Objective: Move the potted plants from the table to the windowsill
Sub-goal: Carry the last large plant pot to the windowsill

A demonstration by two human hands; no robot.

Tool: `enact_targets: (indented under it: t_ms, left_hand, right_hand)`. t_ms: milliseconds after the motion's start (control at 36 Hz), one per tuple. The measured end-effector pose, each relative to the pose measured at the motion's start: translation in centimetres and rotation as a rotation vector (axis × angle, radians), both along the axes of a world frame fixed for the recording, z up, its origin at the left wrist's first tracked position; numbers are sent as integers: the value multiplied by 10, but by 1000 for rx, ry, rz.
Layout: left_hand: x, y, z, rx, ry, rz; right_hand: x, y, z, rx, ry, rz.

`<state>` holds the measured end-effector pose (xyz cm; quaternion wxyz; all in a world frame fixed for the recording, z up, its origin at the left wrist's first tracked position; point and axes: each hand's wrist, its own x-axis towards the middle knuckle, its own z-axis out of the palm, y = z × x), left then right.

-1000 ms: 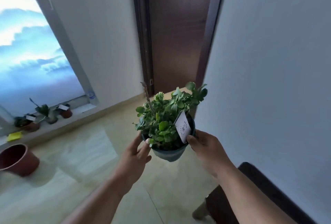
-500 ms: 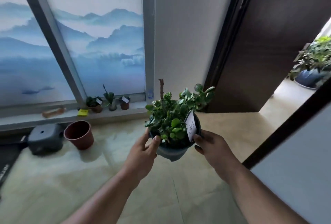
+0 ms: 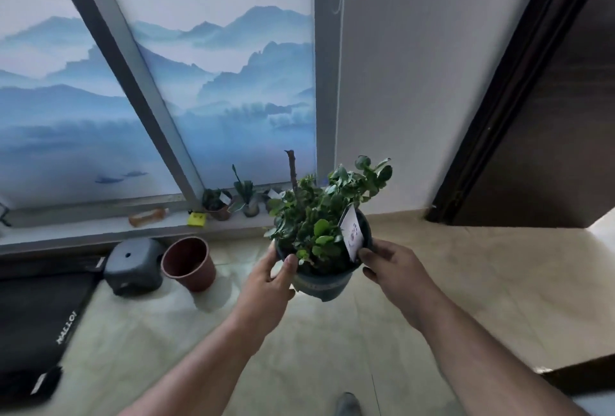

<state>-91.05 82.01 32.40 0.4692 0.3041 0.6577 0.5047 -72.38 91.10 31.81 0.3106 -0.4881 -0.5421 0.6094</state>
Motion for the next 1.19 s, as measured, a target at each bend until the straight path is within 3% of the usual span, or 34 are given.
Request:
enact_targets:
  t_ms: [361, 611, 1028, 1194]
  left_hand:
    - [-69, 169, -21, -27, -63, 91]
    - [-155, 293, -66, -46, -122, 105]
    - [-286, 501, -248, -246, -123, 26]
    - [-291, 560, -369, -316, -178, 81]
  right_hand:
    - [-76, 188, -21, -69, -114, 116]
    - [-160, 308, -58, -112, -110, 58]
    - [-286, 505, -217, -208, -110, -42]
    - [-308, 567, -335, -300, -155, -37]
